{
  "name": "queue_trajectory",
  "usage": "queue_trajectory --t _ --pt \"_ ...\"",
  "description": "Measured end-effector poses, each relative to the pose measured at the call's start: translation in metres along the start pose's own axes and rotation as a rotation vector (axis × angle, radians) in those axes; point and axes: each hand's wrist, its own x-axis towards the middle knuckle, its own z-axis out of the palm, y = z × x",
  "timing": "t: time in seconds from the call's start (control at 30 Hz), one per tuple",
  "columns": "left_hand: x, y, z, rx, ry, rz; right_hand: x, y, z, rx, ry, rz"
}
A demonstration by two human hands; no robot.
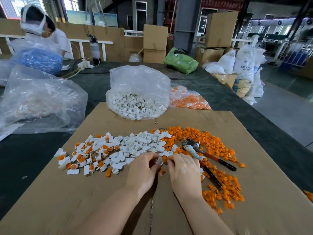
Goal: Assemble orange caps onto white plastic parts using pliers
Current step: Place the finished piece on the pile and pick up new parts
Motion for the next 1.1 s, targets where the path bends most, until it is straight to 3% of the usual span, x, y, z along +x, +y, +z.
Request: queue_trajectory --t 0.17,0.3,0.63,1.1 --pt "0.001 0.001 0.001 -0.286 0.057 -0.179 0.0 -0.001 -0.002 0.103 0.013 0.014" --pt "-0.002 0.001 -0.001 -0.436 0.036 -0.217 0.0 -0.002 -0.004 0.093 -0.003 -0.031" --pt "-0.009 -0.003 0.001 -0.298 0.045 -0.121 0.0 -0.002 -0.005 0.057 0.025 -0.104" --pt "-0.011 -0.003 0.0 -0.352 0.037 -0.109 -0.002 -0.001 -0.003 0.118 -0.072 -0.107"
